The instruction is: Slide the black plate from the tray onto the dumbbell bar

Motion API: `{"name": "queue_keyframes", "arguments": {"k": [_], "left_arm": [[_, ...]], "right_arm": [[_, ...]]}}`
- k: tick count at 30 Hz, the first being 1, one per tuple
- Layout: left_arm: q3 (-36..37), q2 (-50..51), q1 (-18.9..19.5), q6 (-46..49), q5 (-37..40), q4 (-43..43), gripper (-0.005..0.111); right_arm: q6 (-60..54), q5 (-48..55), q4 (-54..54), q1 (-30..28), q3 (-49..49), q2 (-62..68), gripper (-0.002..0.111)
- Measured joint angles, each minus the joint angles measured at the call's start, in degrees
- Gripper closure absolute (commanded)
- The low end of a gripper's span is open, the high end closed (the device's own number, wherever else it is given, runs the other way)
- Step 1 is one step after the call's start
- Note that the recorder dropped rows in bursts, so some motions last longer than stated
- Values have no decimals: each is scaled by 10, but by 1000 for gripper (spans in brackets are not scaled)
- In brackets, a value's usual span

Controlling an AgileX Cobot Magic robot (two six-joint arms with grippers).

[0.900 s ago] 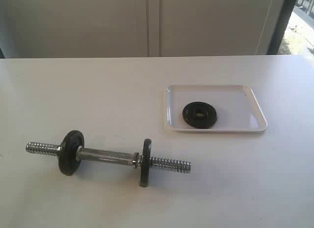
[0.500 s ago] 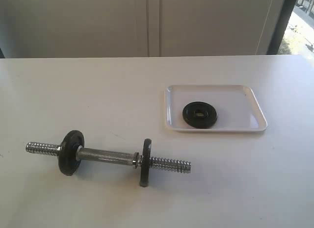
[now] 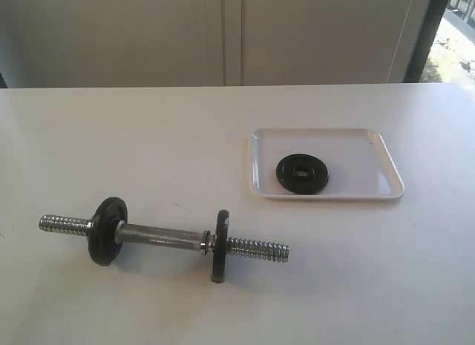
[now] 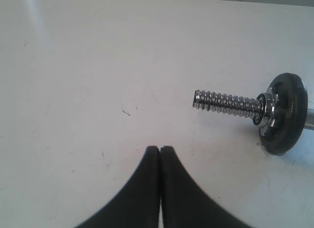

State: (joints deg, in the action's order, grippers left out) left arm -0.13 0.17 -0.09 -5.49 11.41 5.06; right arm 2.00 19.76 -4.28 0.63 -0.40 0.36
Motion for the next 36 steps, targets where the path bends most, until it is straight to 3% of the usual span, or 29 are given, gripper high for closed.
{"name": "queue_keyframes", "arguments": {"k": [17, 36], "left_arm": [[0, 0, 0, 0, -8, 0, 107], [0, 0, 0, 0, -329, 0, 107]], "right_arm": [[-1, 0, 7, 0, 0, 0, 108], [-1, 0, 7, 0, 0, 0, 108]]}}
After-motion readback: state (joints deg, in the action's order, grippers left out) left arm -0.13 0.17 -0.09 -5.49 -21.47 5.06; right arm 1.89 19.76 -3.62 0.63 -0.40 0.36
